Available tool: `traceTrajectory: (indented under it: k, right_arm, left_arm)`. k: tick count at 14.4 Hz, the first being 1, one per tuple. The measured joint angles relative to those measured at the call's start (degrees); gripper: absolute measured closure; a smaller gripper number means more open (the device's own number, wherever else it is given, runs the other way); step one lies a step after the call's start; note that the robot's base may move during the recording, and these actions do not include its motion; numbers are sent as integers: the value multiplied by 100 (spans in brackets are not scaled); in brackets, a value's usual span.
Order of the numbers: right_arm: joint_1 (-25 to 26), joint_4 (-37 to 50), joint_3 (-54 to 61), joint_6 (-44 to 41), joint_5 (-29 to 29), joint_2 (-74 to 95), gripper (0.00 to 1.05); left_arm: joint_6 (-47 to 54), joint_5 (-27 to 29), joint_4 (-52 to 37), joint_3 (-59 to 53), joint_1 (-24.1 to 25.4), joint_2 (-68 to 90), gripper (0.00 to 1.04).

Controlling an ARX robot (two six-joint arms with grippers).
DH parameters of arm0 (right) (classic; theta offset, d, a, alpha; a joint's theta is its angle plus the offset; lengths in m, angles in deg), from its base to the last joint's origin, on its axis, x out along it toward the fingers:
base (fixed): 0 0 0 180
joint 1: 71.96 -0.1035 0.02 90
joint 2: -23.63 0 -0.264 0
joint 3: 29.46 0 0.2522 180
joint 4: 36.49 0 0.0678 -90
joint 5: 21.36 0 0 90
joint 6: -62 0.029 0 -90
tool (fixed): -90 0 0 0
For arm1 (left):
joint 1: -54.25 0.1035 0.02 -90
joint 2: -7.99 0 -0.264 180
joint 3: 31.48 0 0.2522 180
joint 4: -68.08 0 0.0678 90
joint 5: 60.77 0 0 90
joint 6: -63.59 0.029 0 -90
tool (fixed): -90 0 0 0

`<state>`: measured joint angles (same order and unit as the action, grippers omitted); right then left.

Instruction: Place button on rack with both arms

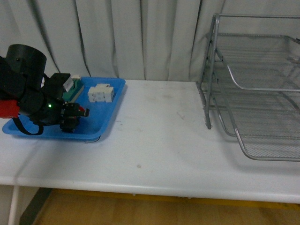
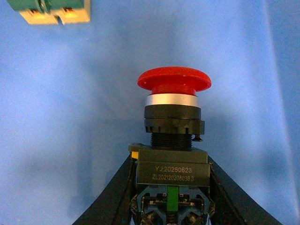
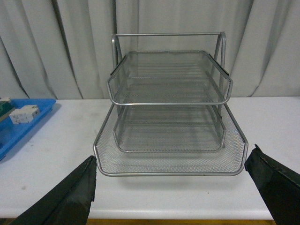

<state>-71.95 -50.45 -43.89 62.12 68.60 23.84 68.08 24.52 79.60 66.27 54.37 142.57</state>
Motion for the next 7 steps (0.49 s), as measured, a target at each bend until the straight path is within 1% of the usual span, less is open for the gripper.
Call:
traceTrajectory:
  k: [2, 4, 6, 7]
  right_arm:
    - [0, 0, 0, 0, 0, 0, 6]
    - [0, 2, 0, 0, 0, 0, 6]
    - [0, 0, 0, 0, 2, 0, 6]
    - [0, 2, 0, 0, 0, 0, 6]
  left_arm:
    - [-111, -20, -313, -376, 44, -570, 69]
    - [-214, 4, -695, -949, 46, -1591, 69]
    - [-256, 129, -994, -1897, -66, -2828, 69]
    - [-247, 267, -1075, -2535, -240, -3471, 69]
